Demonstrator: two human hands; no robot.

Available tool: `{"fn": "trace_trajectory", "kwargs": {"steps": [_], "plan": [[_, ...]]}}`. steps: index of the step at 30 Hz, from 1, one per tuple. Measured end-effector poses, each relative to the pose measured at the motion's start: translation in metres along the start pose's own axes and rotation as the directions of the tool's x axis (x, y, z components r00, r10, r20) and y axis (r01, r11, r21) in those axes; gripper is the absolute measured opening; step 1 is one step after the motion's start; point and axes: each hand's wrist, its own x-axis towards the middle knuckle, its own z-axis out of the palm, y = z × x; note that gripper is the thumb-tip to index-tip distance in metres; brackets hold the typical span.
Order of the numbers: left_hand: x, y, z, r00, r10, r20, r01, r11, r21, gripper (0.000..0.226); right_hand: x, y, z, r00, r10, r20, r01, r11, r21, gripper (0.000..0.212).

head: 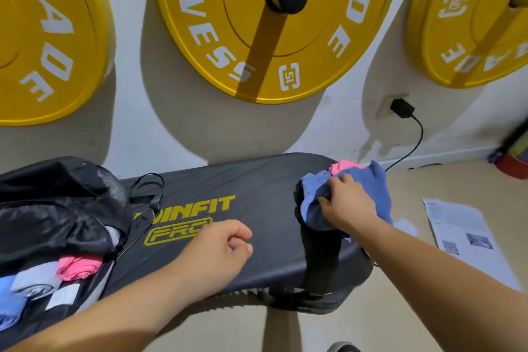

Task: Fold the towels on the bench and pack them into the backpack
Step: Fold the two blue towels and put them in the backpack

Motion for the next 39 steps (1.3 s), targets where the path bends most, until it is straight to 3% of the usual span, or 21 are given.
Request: {"fn": "trace_trajectory", "kwargs": {"steps": [2,5,10,13,17,21,25,28,31,35,37,39], "plan": [[0.004,-0.004,-0.003,1.0,0.022,-0.009,-0.022,0.999,0.05,0.013,0.002,0.019,0.003,0.999,0.04,-0.036,-0.039,0.999,0.025,0.037],[0.007,-0.007,-0.005,0.999,0.044,-0.02,-0.041,0.993,0.107,0.017,0.006,0.034,0.006,0.997,0.059,0.047,-0.062,0.995,0.083,0.045],[0.007,-0.013,-0.007,0.998,0.068,0.012,-0.07,0.987,0.143,0.024,0.006,0.019,0.008,0.979,-0.048,0.197,0.053,0.998,-0.023,0.036],[0.006,-0.016,-0.01,0.996,0.086,0.018,-0.088,0.983,0.164,0.028,0.006,0.009,0.009,0.995,-0.05,0.083,0.042,0.995,0.095,0.014],[0.003,-0.018,-0.016,0.99,0.139,0.028,-0.142,0.972,0.187,0.032,0.015,-0.018,-0.007,0.99,-0.03,-0.141,0.077,0.937,0.342,0.034],[-0.006,-0.017,-0.032,0.979,0.201,0.013,-0.2,0.96,0.196,0.039,0.009,-0.078,-0.046,0.96,0.026,-0.28,0.183,0.698,0.692,0.036],[-0.022,-0.015,-0.065,0.967,0.227,-0.119,-0.214,0.971,0.109,0.043,-0.02,-0.142,-0.102,0.939,-0.037,-0.342,0.317,0.478,0.819,0.036],[-0.042,-0.008,-0.096,0.957,0.108,-0.27,-0.133,0.988,-0.076,0.052,-0.049,-0.182,-0.135,0.939,-0.06,-0.338,0.337,0.351,0.874,0.038],[-0.061,-0.003,-0.126,0.925,-0.054,-0.375,-0.029,0.977,-0.213,0.068,-0.083,-0.215,-0.158,0.967,-0.114,-0.228,0.249,0.221,0.943,0.038],[-0.082,0.002,-0.152,0.969,-0.221,-0.108,0.134,0.843,-0.521,0.054,-0.116,-0.248,-0.182,0.968,-0.252,0.002,0.015,0.068,0.998,0.033],[-0.092,0.003,-0.154,0.969,-0.247,0.005,0.203,0.786,-0.583,0.031,-0.128,-0.257,-0.19,0.955,-0.296,0.023,0.01,0.111,0.994,0.031],[-0.095,0.001,-0.15,0.974,-0.226,-0.015,0.166,0.755,-0.635,0.014,-0.137,-0.254,-0.195,0.959,-0.281,-0.03,0.129,0.34,0.932,0.031]]}}
